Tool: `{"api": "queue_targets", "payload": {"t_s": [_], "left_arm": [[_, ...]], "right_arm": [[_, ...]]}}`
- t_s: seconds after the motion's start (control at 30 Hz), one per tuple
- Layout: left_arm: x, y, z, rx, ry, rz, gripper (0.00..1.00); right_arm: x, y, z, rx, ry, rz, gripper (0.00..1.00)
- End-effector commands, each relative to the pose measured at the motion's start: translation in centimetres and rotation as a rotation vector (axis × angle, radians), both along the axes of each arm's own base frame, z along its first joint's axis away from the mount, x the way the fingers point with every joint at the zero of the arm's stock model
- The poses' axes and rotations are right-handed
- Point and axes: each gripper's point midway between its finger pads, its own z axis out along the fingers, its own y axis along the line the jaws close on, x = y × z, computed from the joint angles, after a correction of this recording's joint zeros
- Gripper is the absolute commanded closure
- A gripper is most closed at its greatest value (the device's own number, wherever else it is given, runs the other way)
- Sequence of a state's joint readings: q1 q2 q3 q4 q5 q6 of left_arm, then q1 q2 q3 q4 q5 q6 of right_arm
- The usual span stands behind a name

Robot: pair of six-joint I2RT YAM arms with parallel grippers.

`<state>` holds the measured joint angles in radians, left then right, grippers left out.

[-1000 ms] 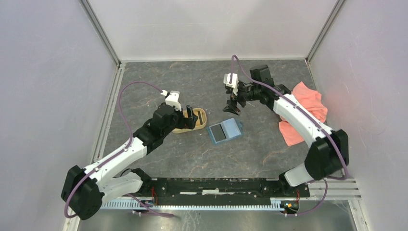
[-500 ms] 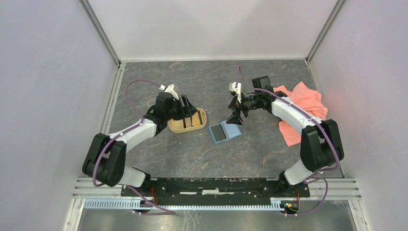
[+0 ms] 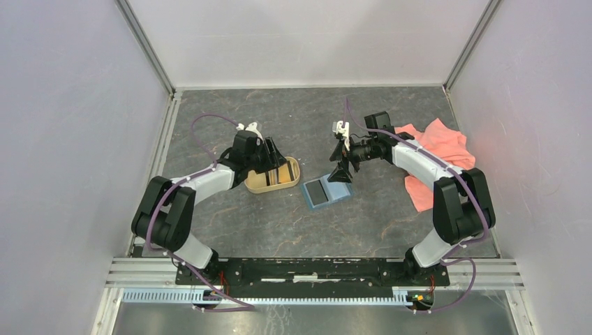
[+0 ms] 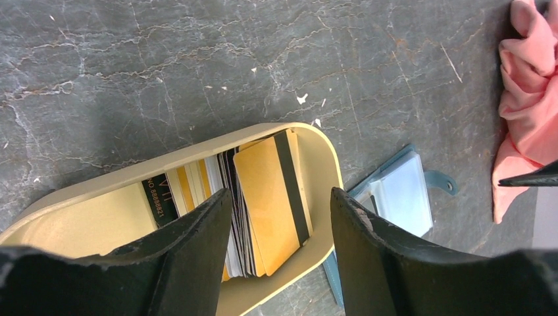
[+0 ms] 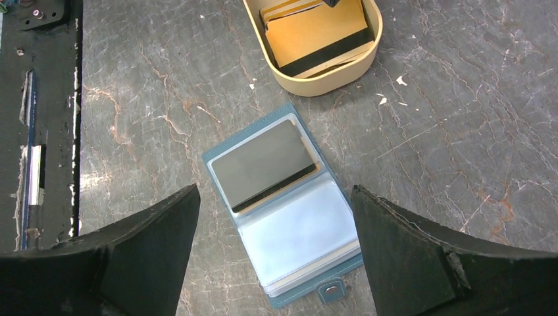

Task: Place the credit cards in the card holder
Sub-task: Pick up the credit card from the storage box.

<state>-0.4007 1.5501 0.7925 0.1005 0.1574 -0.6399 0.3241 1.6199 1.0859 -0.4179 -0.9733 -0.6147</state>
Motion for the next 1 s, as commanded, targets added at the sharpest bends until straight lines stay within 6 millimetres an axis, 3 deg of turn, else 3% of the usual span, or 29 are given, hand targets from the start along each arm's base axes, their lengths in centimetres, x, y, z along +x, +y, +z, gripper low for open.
{"api": "queue_targets", "payload": {"t_s": [0.0, 0.37, 0.97], "left_arm": [[1.6, -0.4, 1.2, -0.015, -0.032, 0.023, 0.38], [1.7, -0.9, 0.1, -0.023, -0.006, 0.007, 0.42], [2.0, -1.2, 0.5, -0.032, -0.018, -0.001, 0.46]], "right_arm": [[0.1, 0.2, 0.7, 0.032, -0.013, 0.018, 0.09], [0.1, 0.0, 0.6, 0.029, -0.014, 0.015, 0.09], [0.0, 0.0, 0.5, 0.033, -0.004, 0.021, 0.09]]}}
